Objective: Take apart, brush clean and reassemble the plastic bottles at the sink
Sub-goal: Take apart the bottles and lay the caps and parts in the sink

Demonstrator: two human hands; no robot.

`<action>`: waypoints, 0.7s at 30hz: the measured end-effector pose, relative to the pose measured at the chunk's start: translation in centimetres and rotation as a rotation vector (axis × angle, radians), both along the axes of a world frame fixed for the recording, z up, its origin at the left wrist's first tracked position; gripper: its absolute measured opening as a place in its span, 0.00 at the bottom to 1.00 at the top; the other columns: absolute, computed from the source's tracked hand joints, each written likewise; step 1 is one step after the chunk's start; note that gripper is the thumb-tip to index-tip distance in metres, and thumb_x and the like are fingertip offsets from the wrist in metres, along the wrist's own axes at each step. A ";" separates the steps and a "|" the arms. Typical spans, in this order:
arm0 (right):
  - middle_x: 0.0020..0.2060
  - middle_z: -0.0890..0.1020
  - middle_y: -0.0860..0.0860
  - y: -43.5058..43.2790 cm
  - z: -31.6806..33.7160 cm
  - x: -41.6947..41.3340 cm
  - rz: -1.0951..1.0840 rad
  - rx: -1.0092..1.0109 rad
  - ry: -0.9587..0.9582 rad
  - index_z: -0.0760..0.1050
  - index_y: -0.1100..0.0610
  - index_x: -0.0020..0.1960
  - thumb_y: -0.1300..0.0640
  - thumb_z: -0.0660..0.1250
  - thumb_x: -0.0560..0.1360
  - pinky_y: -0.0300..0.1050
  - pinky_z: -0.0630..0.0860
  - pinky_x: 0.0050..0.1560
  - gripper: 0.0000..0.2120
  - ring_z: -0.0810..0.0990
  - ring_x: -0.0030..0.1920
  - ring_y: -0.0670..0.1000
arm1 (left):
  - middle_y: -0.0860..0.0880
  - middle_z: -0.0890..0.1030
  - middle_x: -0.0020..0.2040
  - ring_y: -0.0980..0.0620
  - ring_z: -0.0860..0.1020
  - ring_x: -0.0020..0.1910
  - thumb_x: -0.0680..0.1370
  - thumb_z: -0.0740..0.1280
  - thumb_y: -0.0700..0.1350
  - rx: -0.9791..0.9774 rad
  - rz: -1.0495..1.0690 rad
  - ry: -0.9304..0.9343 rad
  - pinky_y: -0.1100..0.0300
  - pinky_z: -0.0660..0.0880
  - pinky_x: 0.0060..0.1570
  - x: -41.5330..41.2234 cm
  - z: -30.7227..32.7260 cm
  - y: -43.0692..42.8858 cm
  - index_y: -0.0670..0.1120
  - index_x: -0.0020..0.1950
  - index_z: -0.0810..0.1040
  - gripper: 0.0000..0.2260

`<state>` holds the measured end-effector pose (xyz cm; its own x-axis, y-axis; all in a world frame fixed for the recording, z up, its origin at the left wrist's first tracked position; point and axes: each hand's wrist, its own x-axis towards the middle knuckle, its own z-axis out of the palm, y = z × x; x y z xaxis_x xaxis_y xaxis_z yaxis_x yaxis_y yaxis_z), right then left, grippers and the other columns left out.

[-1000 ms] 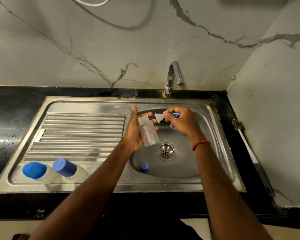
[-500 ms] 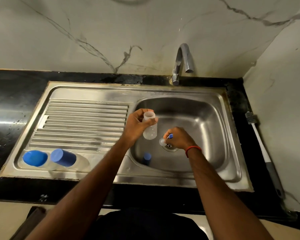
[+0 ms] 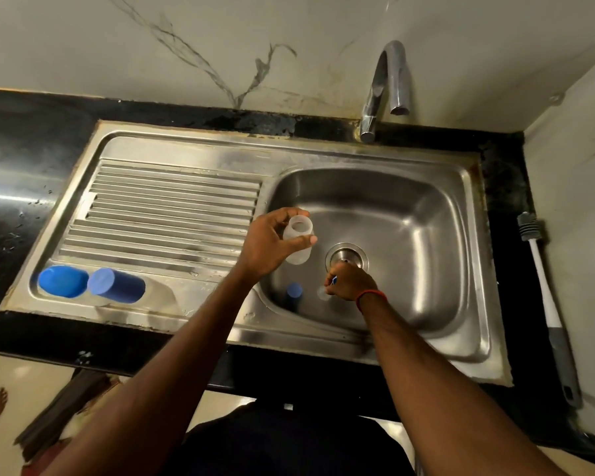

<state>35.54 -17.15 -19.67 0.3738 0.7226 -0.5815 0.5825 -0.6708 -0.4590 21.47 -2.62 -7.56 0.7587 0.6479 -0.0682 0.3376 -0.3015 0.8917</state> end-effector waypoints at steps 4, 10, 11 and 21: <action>0.57 0.82 0.52 -0.7 -0.4 0.4 -0.032 -0.037 -0.015 0.84 0.53 0.48 0.56 0.73 0.72 0.49 0.78 0.57 0.05 0.80 0.56 0.54 | 0.53 0.82 0.54 0.56 0.81 0.50 0.67 0.82 0.50 0.081 -0.092 0.111 0.60 0.79 0.51 0.5 -0.6 -0.4 0.50 0.57 0.83 0.20; 0.56 0.82 0.50 -2.4 -0.2 1.5 -0.132 -0.082 -0.039 0.83 0.46 0.47 0.55 0.72 0.71 0.48 0.78 0.57 0.07 0.81 0.55 0.54 | 0.56 0.80 0.50 0.57 0.79 0.50 0.67 0.82 0.47 0.159 -0.344 0.314 0.61 0.76 0.52 2.7 -1.9 -2.4 0.50 0.55 0.82 0.19; 0.56 0.82 0.50 -2.8 -0.1 1.7 -0.145 -0.081 -0.044 0.83 0.45 0.47 0.55 0.72 0.70 0.48 0.78 0.57 0.07 0.81 0.55 0.54 | 0.56 0.80 0.51 0.57 0.79 0.50 0.67 0.82 0.46 0.147 -0.370 0.345 0.60 0.76 0.53 3.1 -2.4 -2.7 0.51 0.54 0.82 0.18; 0.48 0.86 0.52 -3.5 0.8 4.4 -0.369 0.115 0.054 0.84 0.50 0.43 0.50 0.73 0.75 0.50 0.79 0.54 0.05 0.82 0.50 0.53 | 0.52 0.83 0.44 0.52 0.82 0.45 0.77 0.71 0.48 -0.140 -0.148 0.239 0.51 0.81 0.50 4.2 -4.3 -3.9 0.50 0.49 0.81 0.04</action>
<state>39.97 -20.70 -18.84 0.5921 0.6068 -0.5304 0.2844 -0.7731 -0.5670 25.66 -6.54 -11.83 0.7961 0.5030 -0.3363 0.5038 -0.2432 0.8289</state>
